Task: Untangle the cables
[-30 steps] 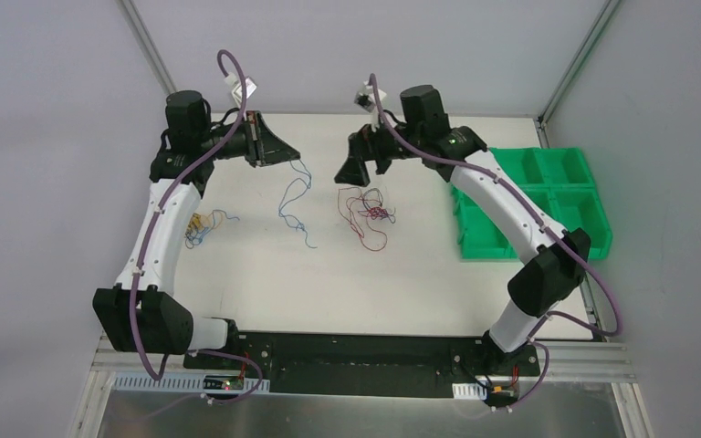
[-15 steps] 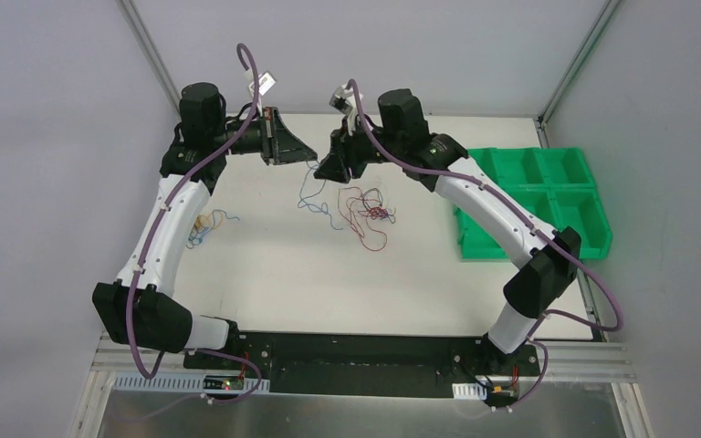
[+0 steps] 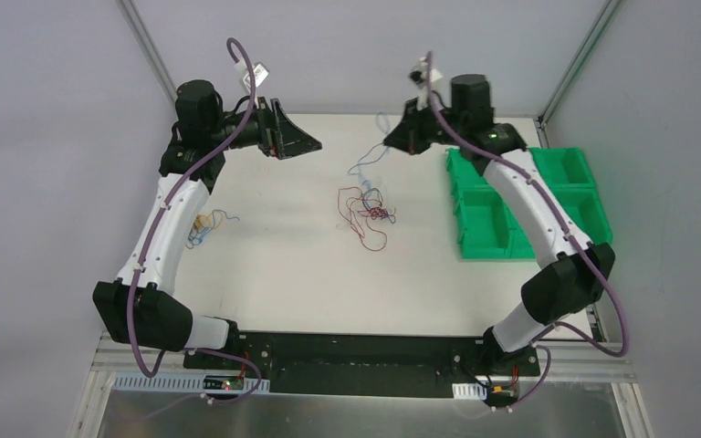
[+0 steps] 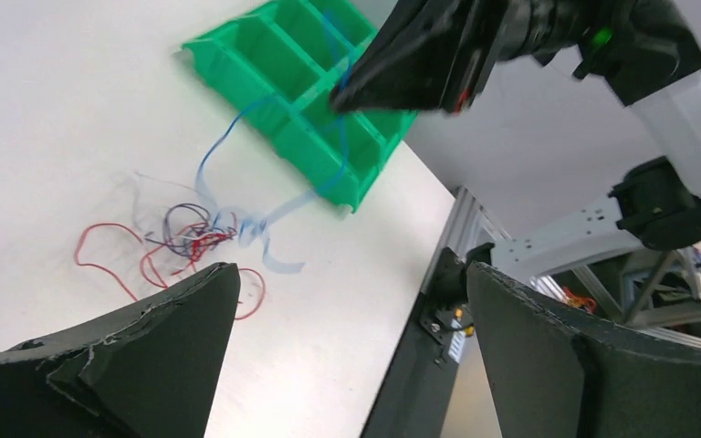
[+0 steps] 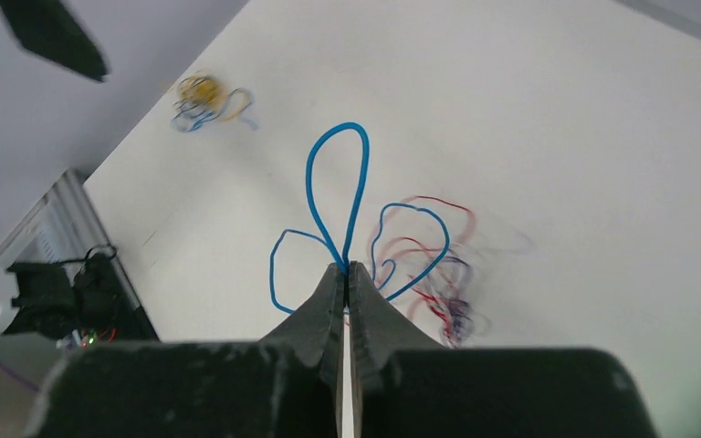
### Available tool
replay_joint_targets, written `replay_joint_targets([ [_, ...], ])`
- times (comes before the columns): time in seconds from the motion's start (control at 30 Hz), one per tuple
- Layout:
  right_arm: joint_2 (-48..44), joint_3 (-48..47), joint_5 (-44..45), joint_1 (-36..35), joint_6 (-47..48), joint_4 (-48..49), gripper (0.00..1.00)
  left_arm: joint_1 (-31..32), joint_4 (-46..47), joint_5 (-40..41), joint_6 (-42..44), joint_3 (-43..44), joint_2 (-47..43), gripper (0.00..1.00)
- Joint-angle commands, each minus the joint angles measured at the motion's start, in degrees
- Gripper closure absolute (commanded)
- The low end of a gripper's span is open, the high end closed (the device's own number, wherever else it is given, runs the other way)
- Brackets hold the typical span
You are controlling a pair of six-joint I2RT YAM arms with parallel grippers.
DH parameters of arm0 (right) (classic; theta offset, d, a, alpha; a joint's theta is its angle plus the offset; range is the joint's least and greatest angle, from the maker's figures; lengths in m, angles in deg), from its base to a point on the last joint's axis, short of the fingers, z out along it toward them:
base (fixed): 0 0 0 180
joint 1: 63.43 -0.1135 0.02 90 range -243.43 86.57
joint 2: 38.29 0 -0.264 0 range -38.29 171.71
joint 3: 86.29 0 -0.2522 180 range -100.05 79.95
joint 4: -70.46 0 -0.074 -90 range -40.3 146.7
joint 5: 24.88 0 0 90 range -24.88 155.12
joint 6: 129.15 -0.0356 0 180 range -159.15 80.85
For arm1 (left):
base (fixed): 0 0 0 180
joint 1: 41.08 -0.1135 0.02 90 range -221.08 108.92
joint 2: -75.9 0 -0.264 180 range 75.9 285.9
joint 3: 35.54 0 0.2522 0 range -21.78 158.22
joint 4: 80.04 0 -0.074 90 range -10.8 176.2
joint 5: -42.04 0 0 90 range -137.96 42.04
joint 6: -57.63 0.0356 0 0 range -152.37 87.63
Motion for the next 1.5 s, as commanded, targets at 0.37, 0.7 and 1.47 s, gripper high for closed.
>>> replay_joint_targets([
  [0.37,-3.86,-9.37,0.44,48.87,2.19,-12.67,1.00,-0.48,1.76,6.56,4.56,4.72,7.52,0.01],
  [0.7,9.73,-20.07,5.79,59.40,7.17,-11.06,1.00,-0.48,-0.15,6.45,6.99,4.66,10.84,0.01],
  [1.47,20.86,-13.02,18.32,59.80,21.15,-3.08,0.76,-2.67,-10.88,12.19,16.05,2.10,11.65,0.00],
])
